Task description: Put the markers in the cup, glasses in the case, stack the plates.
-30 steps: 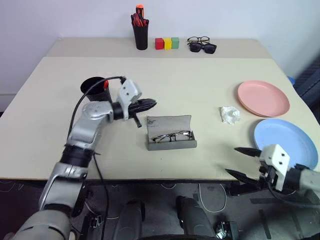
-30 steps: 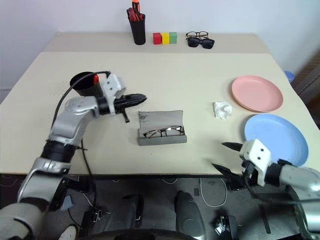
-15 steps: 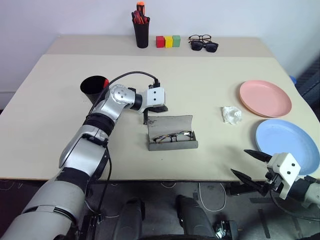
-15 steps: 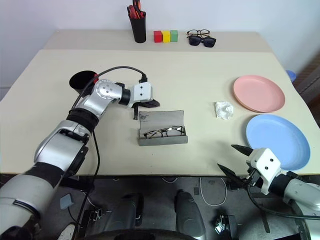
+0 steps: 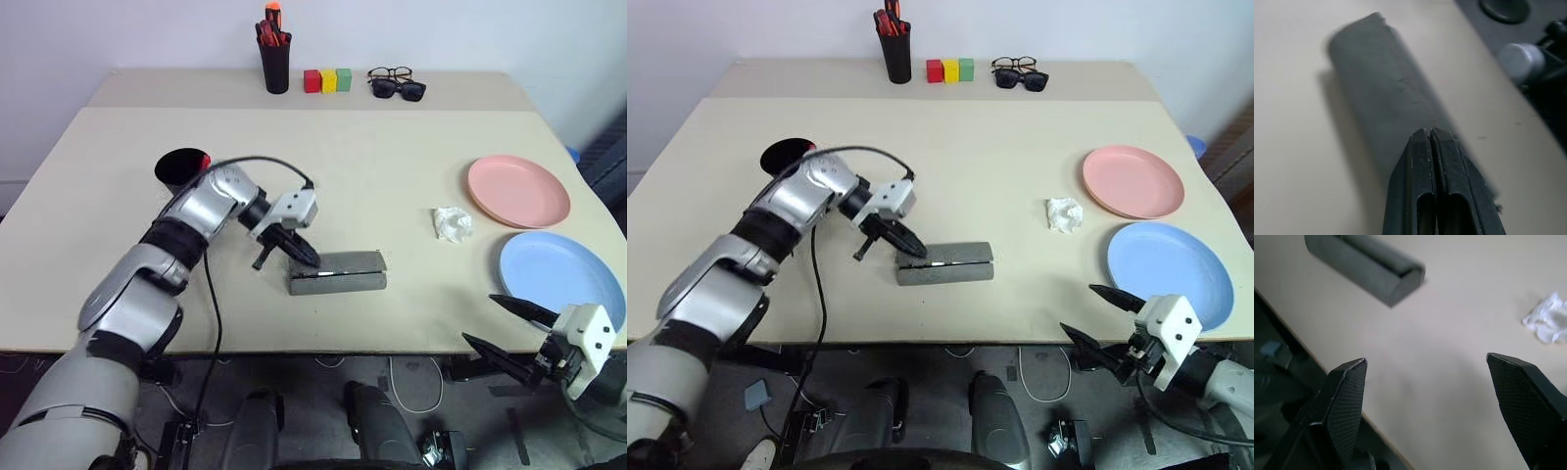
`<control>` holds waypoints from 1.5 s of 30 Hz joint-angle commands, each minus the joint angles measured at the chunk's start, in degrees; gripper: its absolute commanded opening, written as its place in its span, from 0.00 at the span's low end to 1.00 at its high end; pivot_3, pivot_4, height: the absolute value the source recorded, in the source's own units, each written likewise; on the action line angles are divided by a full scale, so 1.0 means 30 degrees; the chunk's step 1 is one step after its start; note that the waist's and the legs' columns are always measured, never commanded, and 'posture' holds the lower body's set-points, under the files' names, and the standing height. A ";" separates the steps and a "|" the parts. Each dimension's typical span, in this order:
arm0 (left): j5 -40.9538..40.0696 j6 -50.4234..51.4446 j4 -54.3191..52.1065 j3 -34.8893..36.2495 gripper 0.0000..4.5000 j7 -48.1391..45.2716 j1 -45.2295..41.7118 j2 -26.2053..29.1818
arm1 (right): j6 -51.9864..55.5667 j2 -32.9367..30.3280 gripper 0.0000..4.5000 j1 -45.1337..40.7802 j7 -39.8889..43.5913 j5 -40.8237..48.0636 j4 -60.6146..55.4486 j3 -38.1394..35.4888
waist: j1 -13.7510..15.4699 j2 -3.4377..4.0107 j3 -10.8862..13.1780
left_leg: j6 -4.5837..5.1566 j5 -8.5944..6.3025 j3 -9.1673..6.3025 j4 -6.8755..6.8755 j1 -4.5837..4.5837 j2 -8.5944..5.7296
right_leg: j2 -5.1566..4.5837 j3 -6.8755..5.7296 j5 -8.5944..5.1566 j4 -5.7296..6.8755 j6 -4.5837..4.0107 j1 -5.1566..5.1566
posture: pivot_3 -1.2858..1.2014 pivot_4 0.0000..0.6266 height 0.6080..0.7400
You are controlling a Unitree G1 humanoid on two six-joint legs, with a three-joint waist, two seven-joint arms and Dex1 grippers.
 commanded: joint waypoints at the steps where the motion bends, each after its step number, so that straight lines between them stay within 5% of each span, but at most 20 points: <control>1: -0.0742 0.0987 -0.2955 -0.0988 0.01 -0.0087 0.1010 0.0875 | 0.0146 -0.0031 0.89 -0.0015 -0.0119 0.0876 -0.0625 -0.0900 | 0.0013 0.0001 -0.0001 | 0.0000 0.0000 0.0000 0.0015 0.0004 0.0001 | -0.0001 0.0003 -0.0002 0.0019 -0.0002 0.0001 | 0.52 0.24 1.00; 13: -0.1268 0.2255 -0.4751 0.4697 0.01 0.1193 0.1266 -0.0605 | 0.2506 -0.0769 0.89 -0.1119 -0.0985 0.2759 -0.1850 -0.1446 | 0.0070 0.0001 -0.0002 | 0.0001 -0.0002 0.0003 0.0181 -0.0020 -0.0002 | 0.0000 0.0003 -0.0006 0.0125 -0.0004 -0.0004 | 0.52 0.24 1.00; 19: -0.2089 0.3489 -0.5252 0.8705 0.01 0.6043 0.0612 -0.3286 | 0.2448 -0.0908 0.89 -0.2605 -0.2436 0.1015 0.0234 -0.1197 | 0.0091 0.0001 -0.0002 | 0.0004 -0.0003 0.0003 0.0196 -0.0029 -0.0010 | -0.0001 0.0003 -0.0005 0.0125 0.0002 -0.0003 | 0.52 0.24 1.00; 26: -0.1422 0.4775 -0.9868 0.7956 0.01 0.7050 0.4704 -0.3175 | 0.2553 -0.0869 0.89 -0.3977 -0.3554 -0.0943 0.2885 0.0025 | -0.0040 0.0102 -0.0051 | 0.0058 -0.0034 0.0014 0.0169 0.0016 -0.0004 | 0.0029 0.0038 -0.0016 0.0179 0.0018 -0.0012 | 0.52 0.24 1.00; 29: -0.1859 0.6248 -1.0497 0.7887 0.20 0.6126 0.5229 -0.2349 | 0.2668 -0.1133 0.89 -0.4276 -0.3313 -0.1263 0.3883 0.0422 | 0.0001 0.0100 -0.0048 | 0.0058 -0.0033 0.0000 0.0181 0.0007 0.0004 | 0.0052 0.0040 -0.0017 0.0187 0.0014 -0.0014 | 0.52 0.24 1.00; 36: -0.1588 0.6629 -1.0878 0.7796 0.99 0.5388 0.5348 -0.1394 | 0.3125 -0.1542 0.89 -0.5303 -0.2947 -0.1806 0.5627 0.1287 | -0.0007 0.0104 -0.0052 | 0.0057 -0.0034 0.0029 0.0222 0.0007 -0.0009 | 0.0037 0.0074 -0.0015 0.0178 0.0012 0.0002 | 0.52 0.24 1.00; 45: -0.0701 0.6163 -1.1137 0.7683 0.99 0.5615 0.5261 -0.1350 | 0.3378 -0.2219 0.89 -0.7215 -0.3685 -0.3882 0.9150 0.2806 | -0.0034 0.0106 -0.0053 | 0.0058 -0.0034 0.0036 0.0220 0.0008 -0.0007 | 0.0044 0.0082 -0.0013 0.0180 0.0013 0.0000 | 0.52 0.24 1.00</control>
